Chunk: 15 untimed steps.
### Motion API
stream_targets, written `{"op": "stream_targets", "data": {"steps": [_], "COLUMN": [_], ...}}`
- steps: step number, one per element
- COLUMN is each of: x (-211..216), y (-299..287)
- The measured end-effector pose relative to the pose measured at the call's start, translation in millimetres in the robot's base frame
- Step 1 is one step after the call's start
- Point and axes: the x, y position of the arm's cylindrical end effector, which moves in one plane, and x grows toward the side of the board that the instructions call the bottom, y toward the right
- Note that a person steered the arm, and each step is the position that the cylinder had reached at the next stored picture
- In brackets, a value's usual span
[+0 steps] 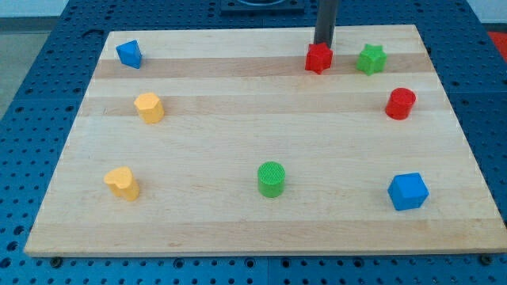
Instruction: Nudge the green circle up a bit
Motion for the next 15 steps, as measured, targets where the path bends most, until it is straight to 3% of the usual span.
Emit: {"op": "stream_targets", "data": {"steps": [2,4,5,6,8,11,13,14,15], "x": [-2.3,-3.3,29.4,98.0,185.2,226.5,286.2,307.9,304.2], "y": [-3.4,-110.3,-138.3,-144.7,-119.8,-82.8,-51.3,-66.6,-118.7]}}
